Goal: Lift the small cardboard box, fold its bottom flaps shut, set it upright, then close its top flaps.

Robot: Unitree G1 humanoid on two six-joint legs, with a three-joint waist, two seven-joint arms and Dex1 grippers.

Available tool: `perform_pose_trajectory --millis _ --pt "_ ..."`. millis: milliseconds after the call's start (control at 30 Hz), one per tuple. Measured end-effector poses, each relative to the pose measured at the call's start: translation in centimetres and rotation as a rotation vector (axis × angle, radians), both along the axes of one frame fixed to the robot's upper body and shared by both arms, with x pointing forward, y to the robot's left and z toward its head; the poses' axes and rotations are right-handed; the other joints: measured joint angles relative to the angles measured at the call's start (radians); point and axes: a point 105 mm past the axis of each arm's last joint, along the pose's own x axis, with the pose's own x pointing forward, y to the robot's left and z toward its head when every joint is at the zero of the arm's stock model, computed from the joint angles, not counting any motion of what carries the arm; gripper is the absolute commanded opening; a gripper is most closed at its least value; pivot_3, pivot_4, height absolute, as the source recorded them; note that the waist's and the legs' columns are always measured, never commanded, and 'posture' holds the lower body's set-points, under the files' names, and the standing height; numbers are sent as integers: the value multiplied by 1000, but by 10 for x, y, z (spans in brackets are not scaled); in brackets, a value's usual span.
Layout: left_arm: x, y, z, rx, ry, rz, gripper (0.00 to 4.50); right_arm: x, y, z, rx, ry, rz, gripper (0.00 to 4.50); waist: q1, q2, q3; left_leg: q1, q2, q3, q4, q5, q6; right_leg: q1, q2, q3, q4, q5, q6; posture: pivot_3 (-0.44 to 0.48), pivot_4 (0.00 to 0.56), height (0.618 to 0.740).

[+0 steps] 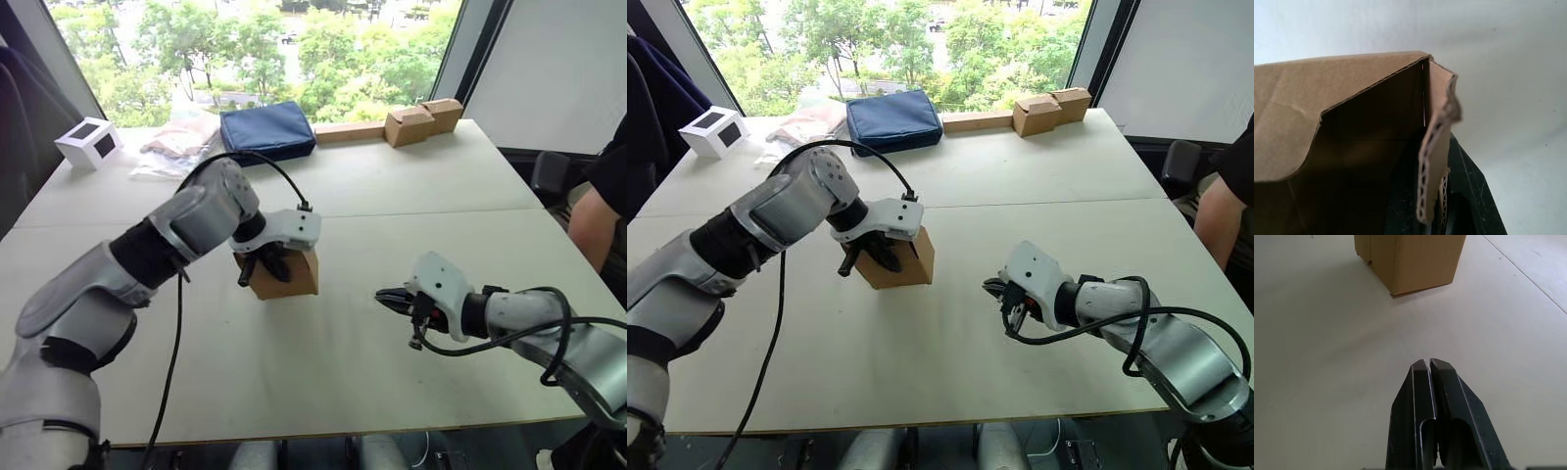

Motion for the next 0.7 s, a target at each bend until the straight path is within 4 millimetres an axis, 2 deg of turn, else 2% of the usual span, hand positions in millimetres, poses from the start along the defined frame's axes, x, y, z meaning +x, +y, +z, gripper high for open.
perform_pose_trajectory --millis 200,300,433,500,600,700 --pt "-7 -4 -7 27 20 -9 0 1 2 -12 -39 7 -27 64 -1 0 0 0 0 0 1 0 0 0 0 0 1 0 0 0 150 740" --pt "-10 -5 -11 27 27 -6 661 7 1 -10 -64 -16 -38 0 -1 0 0 0 0 0 1 0 0 0 0 0 1 0 0 0 150 740" --pt "-14 -11 -12 15 41 6 2270 10 0 -7 -72 -36 -40 0 0 0 0 0 -1 -1 1 0 0 0 0 0 1 0 0 0 150 740" --pt "-15 -15 -10 -3 61 34 2270 11 2 -7 -77 -28 -26 0 0 0 0 0 -1 -1 1 0 0 0 0 0 1 0 0 0 150 740" --pt "-17 -23 2 -43 77 59 2270 12 4 -6 -83 -25 -6 0 -1 0 0 0 -1 -1 2 0 0 0 0 0 1 0 0 0 150 740" --pt "-16 -25 25 -111 107 116 2270 15 5 -3 -88 -29 8 0 -1 0 0 -1 0 -1 2 0 0 0 0 0 2 0 0 0 150 740"
